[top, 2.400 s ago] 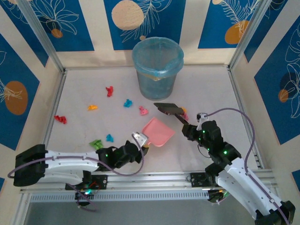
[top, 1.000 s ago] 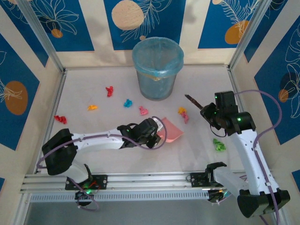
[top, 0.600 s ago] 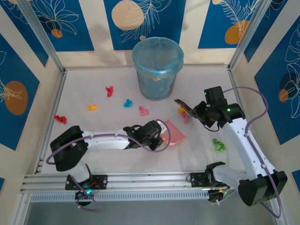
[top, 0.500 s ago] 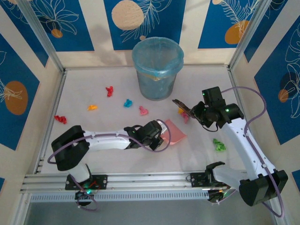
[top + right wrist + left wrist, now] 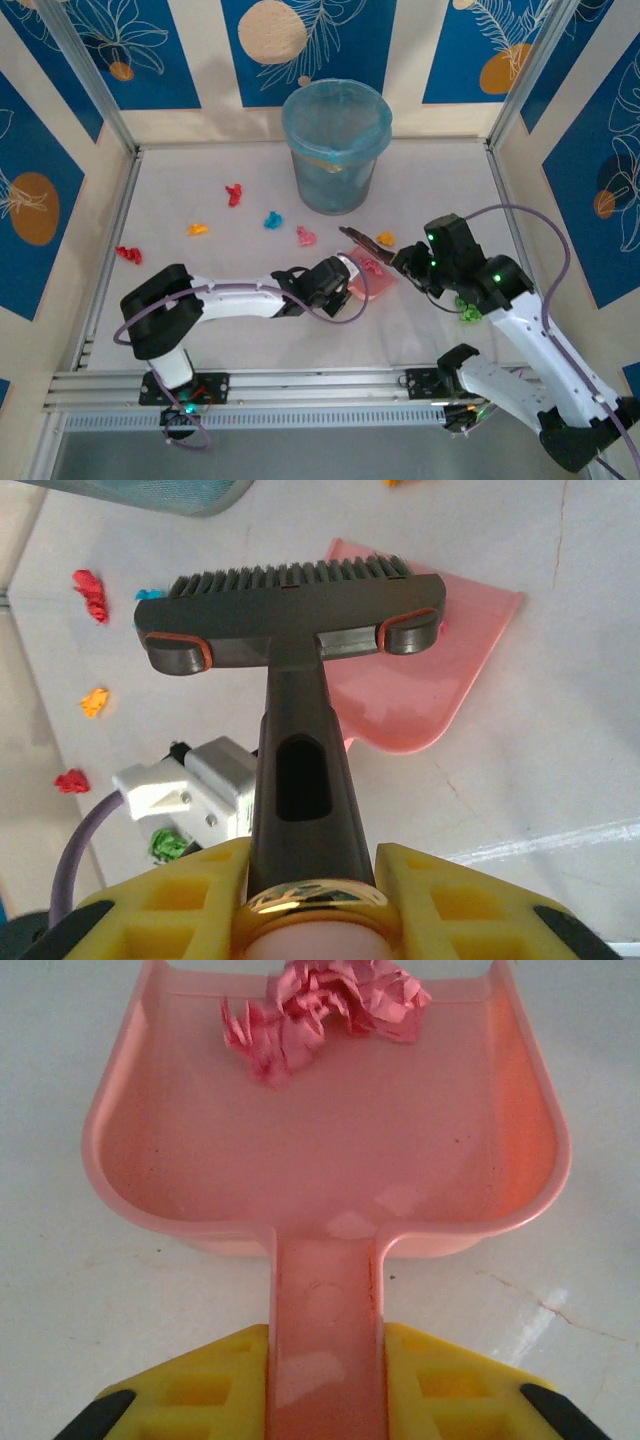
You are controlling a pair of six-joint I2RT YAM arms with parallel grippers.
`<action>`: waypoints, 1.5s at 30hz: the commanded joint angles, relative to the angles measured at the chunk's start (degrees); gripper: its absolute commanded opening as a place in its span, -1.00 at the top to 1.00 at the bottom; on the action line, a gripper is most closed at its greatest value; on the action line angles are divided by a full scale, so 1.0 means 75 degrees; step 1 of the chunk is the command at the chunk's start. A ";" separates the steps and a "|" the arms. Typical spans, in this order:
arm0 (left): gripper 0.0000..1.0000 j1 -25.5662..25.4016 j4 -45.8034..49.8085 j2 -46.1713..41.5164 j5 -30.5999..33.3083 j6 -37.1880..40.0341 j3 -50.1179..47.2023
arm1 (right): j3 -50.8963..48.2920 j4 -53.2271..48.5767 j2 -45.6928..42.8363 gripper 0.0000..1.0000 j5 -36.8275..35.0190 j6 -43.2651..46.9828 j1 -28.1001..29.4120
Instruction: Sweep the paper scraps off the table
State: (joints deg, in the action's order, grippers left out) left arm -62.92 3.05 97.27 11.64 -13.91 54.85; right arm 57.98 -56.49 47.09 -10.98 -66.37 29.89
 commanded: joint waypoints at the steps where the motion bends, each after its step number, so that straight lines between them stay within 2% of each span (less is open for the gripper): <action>1: 1.00 -0.0061 0.0004 0.0085 0.0437 0.0191 0.0064 | -0.0285 0.0007 -0.0652 1.00 0.0058 -0.0290 0.0040; 5: 1.00 -0.0061 -0.0099 0.0136 0.0335 0.0178 0.0064 | -0.0204 -0.0004 -0.1039 1.00 -0.0630 0.0038 -0.0072; 8: 1.00 -0.0060 -0.0009 0.0218 0.0494 0.0186 0.0116 | 0.0052 0.0352 -0.0795 1.00 -0.0720 0.0697 -0.0382; 16: 1.00 -0.0060 0.0004 0.0296 0.0409 0.0150 0.0181 | 0.0987 0.0605 0.1173 1.00 -0.0977 0.2044 -0.1606; 22: 1.00 -0.0049 0.0023 0.0232 0.0451 0.0160 0.0175 | 0.1366 0.0970 0.2435 1.00 -0.0847 0.2456 -0.1823; 27: 1.00 -0.0049 0.0027 0.0265 0.0590 0.0198 0.0174 | 0.1599 0.0963 0.3087 1.00 -0.0375 0.2544 -0.1822; 32: 1.00 -0.0049 -0.0004 0.0320 0.0605 0.0201 0.0189 | 0.1328 0.1097 0.3177 1.00 0.0022 0.2620 -0.1642; 36: 1.00 -0.0045 -0.0004 0.0366 0.0637 0.0208 0.0213 | 0.1288 0.0701 0.3125 1.00 0.0304 0.2832 -0.1542; 45: 1.00 -0.0041 0.0014 0.0425 0.0759 0.0245 0.0238 | 0.0411 0.0602 0.1472 1.00 0.1615 0.2600 -0.1224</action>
State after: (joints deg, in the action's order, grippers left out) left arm -62.92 2.09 99.55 15.64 -13.08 55.72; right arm 62.22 -51.29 62.50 -4.84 -46.54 20.45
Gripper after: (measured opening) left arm 0.265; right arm 0.315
